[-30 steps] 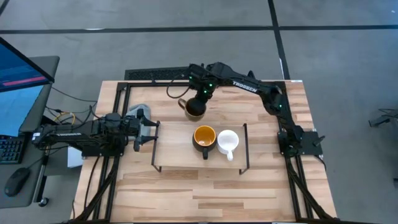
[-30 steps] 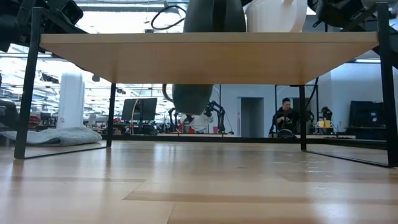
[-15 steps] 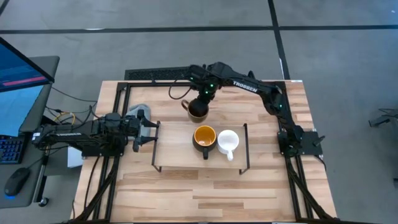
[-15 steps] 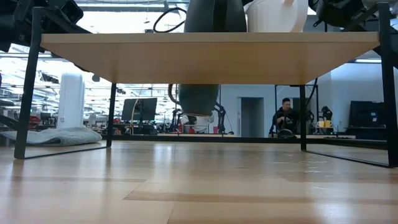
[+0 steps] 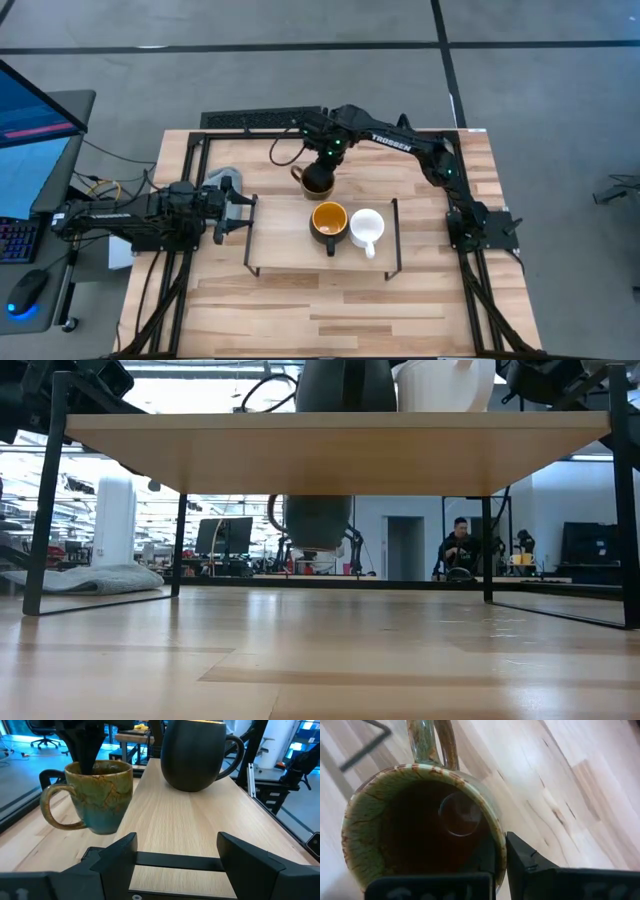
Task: Stack small to large cups/mugs on shelf
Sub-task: Put the brown mug on the shelf
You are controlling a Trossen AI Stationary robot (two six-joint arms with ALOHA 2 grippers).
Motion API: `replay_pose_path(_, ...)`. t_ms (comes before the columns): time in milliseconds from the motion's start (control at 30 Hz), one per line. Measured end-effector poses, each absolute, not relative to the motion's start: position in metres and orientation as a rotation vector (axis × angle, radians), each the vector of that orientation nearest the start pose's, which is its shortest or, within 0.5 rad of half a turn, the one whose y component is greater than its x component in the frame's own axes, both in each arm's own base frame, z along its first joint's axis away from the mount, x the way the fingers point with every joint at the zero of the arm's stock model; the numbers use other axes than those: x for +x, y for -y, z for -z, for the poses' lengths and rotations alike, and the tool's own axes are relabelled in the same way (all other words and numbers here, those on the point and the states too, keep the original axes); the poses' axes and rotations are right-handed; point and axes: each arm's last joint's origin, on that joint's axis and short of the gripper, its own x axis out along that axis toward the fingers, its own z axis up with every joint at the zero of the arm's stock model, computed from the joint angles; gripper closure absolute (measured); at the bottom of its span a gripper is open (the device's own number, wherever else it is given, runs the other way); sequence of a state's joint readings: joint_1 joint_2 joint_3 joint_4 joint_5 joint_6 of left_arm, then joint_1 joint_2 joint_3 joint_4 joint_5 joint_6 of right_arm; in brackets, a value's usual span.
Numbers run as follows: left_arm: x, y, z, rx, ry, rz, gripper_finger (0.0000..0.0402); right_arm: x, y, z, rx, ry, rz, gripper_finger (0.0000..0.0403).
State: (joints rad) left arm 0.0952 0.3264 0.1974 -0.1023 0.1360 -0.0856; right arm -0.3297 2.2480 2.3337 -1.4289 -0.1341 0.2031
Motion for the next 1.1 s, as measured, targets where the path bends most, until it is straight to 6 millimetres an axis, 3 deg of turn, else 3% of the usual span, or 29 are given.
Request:
replay_pose_path(400, 0.114, -0.006, -0.193, -0.083, -0.244, 0.054, 0.0139, 0.447, 0.14, -0.253, 0.514, -1.343, 0.292, 0.0372)
replay_pose_path(1100, 0.114, -0.006, -0.192, -0.047, -0.256, 0.061, 0.0139, 0.448, 0.141, -0.255, 0.557, -1.315, 0.321, 0.0372)
